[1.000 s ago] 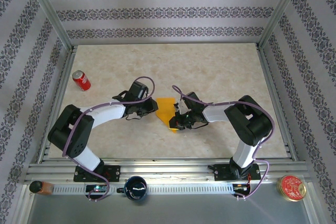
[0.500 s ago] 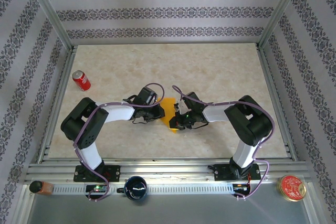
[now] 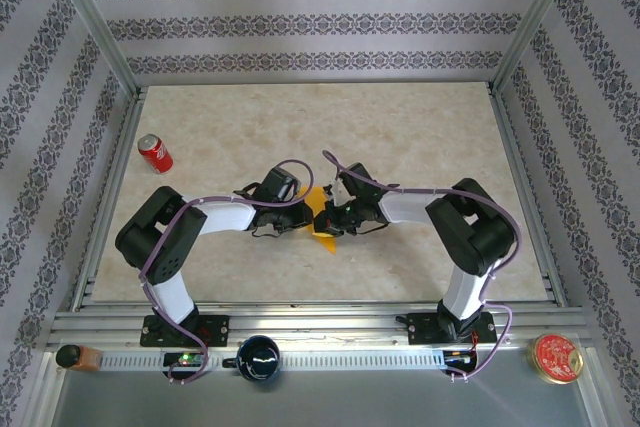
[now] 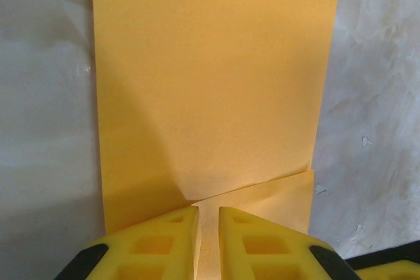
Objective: Fold a paper plane with a square sheet of paper (pick it up from the middle)
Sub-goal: Third fold the triangle at the center of the table.
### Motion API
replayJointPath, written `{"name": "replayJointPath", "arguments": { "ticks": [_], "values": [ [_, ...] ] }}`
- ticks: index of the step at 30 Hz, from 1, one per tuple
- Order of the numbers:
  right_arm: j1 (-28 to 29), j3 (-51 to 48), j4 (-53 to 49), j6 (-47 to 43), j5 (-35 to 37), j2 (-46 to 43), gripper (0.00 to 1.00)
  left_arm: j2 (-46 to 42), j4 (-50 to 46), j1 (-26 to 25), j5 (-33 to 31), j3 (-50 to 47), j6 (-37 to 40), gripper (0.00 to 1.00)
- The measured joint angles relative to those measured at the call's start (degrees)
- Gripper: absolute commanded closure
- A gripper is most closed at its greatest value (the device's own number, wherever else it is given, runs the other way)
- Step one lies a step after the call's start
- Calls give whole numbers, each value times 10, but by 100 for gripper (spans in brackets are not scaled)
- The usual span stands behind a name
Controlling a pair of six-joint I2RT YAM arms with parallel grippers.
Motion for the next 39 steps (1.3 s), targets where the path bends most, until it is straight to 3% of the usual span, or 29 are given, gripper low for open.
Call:
{"name": "replayJointPath", "arguments": {
  "ticks": [6,26,33,39],
  "values": [
    [3,-26,17,-1,6,10,94,-2,3,0,-4,-4,0,86],
    [-12,-153,-11,-15,5,-112,93,-4,8,0,-5,-9,-4,87],
    [-18,-121,-27,-16,3,-149,93,-21,31,-11,-36,-33,-35,86],
    [-18,-46,-10,-15,-1,-82,94,-36,35,-26,-72,-48,-65,86]
  ]
}}
